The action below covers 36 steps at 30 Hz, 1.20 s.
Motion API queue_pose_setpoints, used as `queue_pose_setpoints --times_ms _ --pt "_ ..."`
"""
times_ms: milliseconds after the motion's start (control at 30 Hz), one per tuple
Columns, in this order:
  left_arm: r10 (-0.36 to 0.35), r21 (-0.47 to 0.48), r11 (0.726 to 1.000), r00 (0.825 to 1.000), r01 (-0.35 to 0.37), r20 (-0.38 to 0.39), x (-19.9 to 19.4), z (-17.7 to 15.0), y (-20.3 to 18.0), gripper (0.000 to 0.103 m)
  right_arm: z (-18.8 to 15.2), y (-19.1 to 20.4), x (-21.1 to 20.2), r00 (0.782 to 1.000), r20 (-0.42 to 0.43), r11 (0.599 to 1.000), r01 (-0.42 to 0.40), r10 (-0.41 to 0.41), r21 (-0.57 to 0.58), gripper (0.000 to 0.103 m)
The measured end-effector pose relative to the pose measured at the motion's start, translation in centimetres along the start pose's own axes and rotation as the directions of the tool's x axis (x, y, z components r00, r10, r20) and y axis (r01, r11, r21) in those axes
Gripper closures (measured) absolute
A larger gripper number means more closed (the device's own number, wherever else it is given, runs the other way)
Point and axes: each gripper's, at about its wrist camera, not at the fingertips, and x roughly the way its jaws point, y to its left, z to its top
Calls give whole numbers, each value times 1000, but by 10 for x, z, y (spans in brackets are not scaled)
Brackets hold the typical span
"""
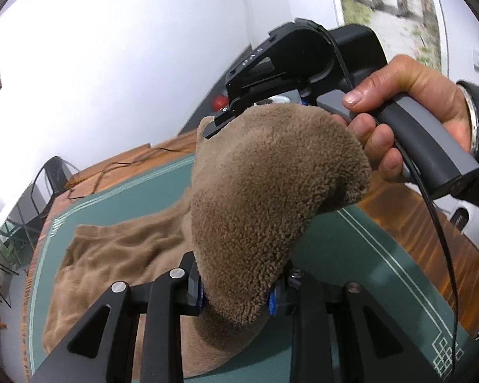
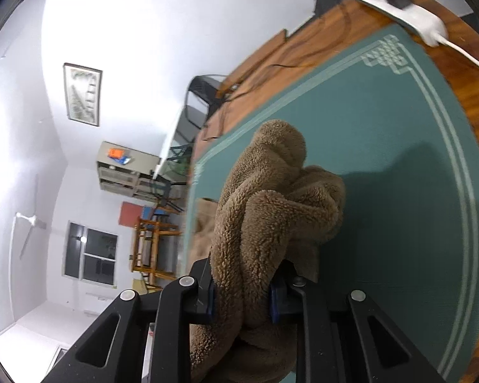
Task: Fold clothes
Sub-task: 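Lift the bunched fleece with both grippers and swing it over the table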
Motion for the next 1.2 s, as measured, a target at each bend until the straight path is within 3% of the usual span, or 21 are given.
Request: queue_pose_setpoints --times_ms 267,467,733,967,1033,1100,1200 --pt "50 -109 993 998 -45 44 -29 -7 71 73 -13 74 36 998 -21 996 -53 51 -69 78" --pt "70 -245 968 997 -61 28 -32 -37 154 73 -17 130 103 995 -72 990 -71 63 -120 78" --pt "-33 -483 876 998 7 -45 -9 -95 229 73 -34 172 221 985 -152 977 53 -86 -207 78" --pt "-128 -627 777 989 56 -71 13 -137 268 72 -45 168 277 968 -201 969 104 -150 -222 77" --pt "-156 -665 744 985 67 -75 19 -149 279 69 -48 167 292 962 -214 967 118 -168 -228 70" --pt "-163 -678 732 983 66 -80 22 -155 285 66 -51 165 307 956 -227 963 132 -186 -233 37" --pt "-160 -682 729 983 57 -88 22 -160 291 63 -54 169 317 956 -231 958 118 -181 -260 30"
